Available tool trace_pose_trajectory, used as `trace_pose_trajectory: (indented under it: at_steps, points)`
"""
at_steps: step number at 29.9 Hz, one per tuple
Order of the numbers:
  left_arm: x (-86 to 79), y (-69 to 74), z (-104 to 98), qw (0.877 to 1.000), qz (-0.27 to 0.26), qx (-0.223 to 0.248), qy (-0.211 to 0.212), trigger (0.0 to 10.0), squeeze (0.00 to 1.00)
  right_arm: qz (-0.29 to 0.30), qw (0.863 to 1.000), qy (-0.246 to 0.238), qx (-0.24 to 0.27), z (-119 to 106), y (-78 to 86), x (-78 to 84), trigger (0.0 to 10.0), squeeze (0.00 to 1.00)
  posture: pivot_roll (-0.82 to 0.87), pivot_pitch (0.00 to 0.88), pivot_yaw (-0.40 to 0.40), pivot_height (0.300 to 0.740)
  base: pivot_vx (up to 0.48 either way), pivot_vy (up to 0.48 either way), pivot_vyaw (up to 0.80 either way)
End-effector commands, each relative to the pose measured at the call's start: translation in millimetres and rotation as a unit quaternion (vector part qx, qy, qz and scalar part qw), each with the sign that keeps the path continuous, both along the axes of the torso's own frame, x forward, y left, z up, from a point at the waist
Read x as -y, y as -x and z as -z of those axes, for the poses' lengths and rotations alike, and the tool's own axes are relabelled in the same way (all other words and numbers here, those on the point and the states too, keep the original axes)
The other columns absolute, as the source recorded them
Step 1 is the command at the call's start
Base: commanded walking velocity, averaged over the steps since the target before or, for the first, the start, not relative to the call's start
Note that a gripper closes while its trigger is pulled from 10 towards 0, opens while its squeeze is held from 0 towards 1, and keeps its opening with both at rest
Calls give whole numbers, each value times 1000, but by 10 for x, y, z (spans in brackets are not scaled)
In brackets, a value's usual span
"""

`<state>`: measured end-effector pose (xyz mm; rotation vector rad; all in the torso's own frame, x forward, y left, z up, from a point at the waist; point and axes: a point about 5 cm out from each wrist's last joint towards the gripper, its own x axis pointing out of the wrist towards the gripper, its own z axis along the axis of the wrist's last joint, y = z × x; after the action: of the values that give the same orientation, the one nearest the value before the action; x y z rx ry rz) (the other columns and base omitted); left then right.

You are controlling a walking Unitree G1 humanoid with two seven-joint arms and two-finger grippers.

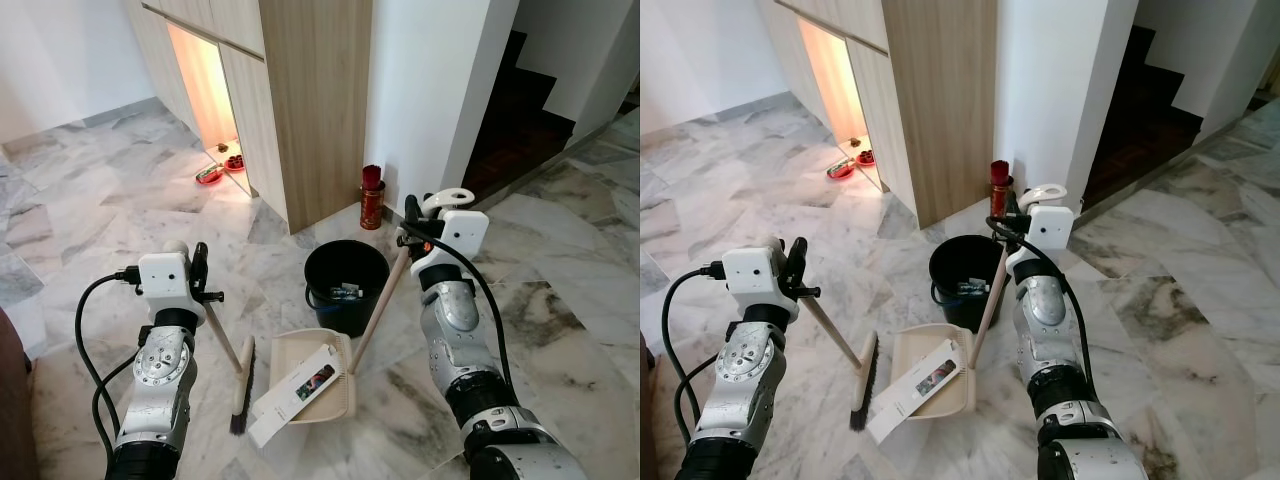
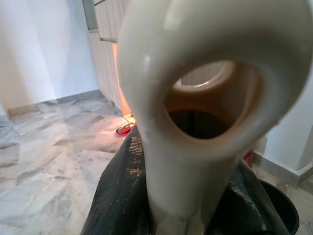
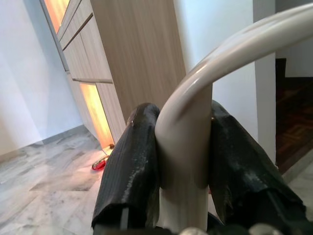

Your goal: Sweep floor

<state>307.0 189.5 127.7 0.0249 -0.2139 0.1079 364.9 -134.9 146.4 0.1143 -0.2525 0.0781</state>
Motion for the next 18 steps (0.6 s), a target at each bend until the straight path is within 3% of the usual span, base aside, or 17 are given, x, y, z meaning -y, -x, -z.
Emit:
trace_pose_trajectory:
  at_steps: [1,4,18]
  points:
    - [-13,-48,-149,999,-2,33,-9,10000,0,-5,999,-22,25,-166,-47,-45,10000,0,68,0,58,740,0,0,-788]
    - [-19,-53,-158,999,-4,35,-8,10000,0,-6,999,-23,26,-166,-44,-56,10000,0,69,0,58,740,0,0,-788]
    - [-34,-52,-156,999,-5,34,-11,10000,0,-9,999,-25,42,-223,-39,-83,10000,0,70,0,66,740,0,0,0]
